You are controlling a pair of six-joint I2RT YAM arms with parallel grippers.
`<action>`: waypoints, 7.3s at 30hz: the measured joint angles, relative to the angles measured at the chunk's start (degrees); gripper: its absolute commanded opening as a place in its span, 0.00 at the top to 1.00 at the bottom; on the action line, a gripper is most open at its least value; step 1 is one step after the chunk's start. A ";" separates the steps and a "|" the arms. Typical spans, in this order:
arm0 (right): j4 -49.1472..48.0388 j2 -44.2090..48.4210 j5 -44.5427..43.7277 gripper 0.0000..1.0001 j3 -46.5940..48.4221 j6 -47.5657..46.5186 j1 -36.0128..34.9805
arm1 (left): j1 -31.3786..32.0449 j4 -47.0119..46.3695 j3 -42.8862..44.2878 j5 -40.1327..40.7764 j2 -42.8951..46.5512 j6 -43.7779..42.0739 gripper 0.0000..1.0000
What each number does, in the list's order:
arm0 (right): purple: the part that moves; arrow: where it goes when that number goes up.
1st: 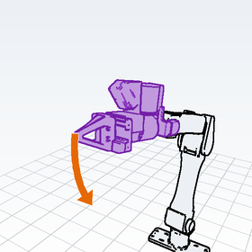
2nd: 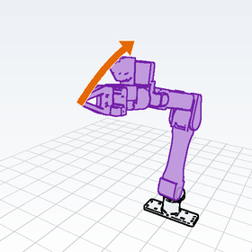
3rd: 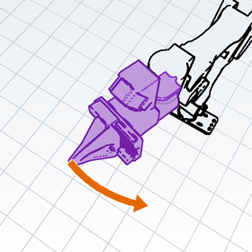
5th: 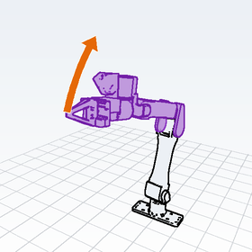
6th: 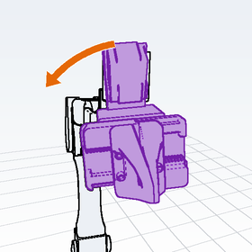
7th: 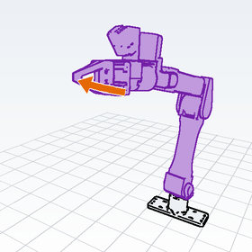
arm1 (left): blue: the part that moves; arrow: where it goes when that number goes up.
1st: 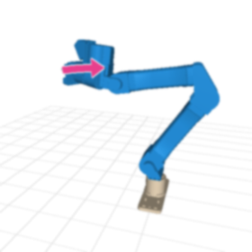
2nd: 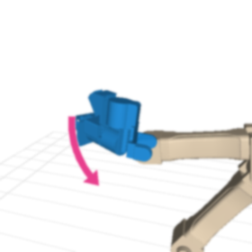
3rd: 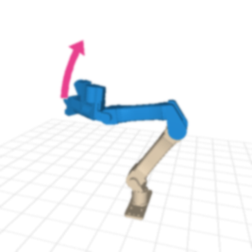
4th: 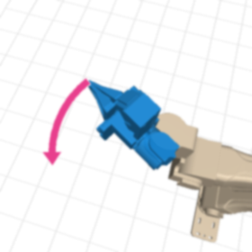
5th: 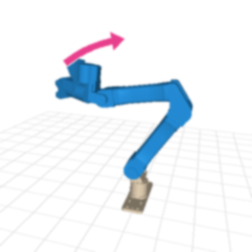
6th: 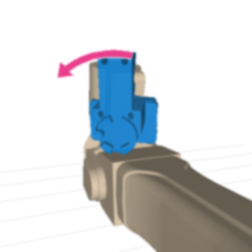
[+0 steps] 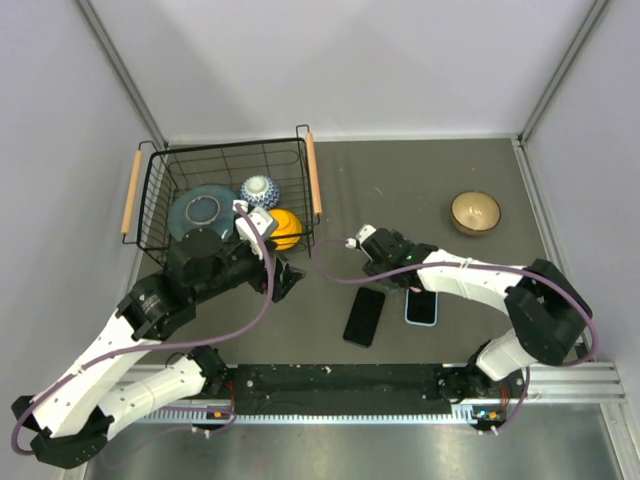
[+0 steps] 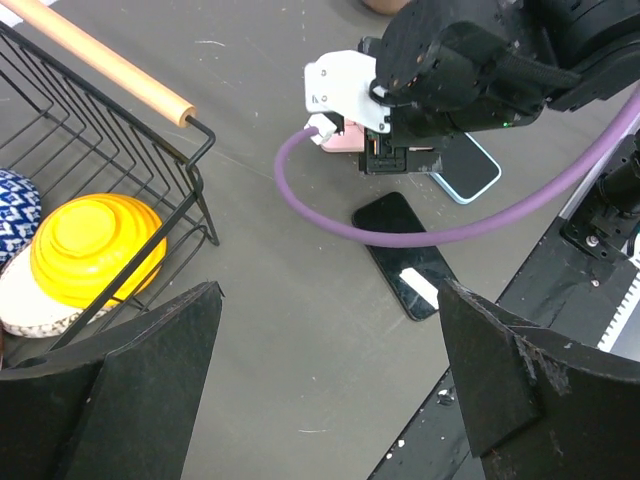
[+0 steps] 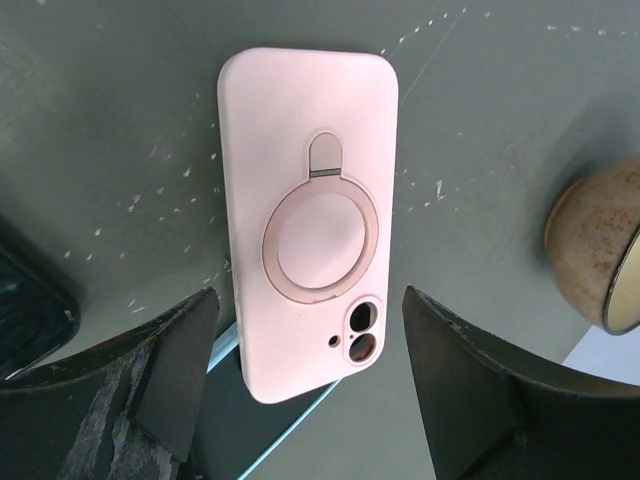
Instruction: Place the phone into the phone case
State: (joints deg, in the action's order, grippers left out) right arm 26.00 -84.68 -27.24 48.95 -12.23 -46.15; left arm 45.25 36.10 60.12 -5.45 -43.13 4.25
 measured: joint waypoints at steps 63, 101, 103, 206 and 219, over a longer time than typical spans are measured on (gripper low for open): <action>22.16 -12.33 44.72 1.00 30.53 -34.21 -16.13 | 0.00 -2.69 -2.10 33.97 23.45 0.02 0.13; 4.57 -13.97 27.58 0.32 29.40 -39.39 -19.87 | 0.00 -2.58 -4.66 33.48 16.98 -0.98 0.13; -0.20 -7.87 28.04 0.32 22.45 -33.42 -19.89 | 0.00 -1.99 -5.35 33.14 16.85 -1.20 0.13; 17.42 -7.21 -6.51 0.54 2.27 93.50 -20.17 | -0.09 -10.58 -23.23 1.75 -14.12 6.32 0.25; 0.83 9.92 -3.98 0.57 -14.08 78.18 -18.43 | -0.04 -9.14 -14.43 -1.42 -32.61 -3.28 0.37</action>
State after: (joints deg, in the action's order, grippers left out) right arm 26.83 -74.76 -31.22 34.87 65.95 -64.58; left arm 45.21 26.96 45.69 -6.87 -75.75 0.97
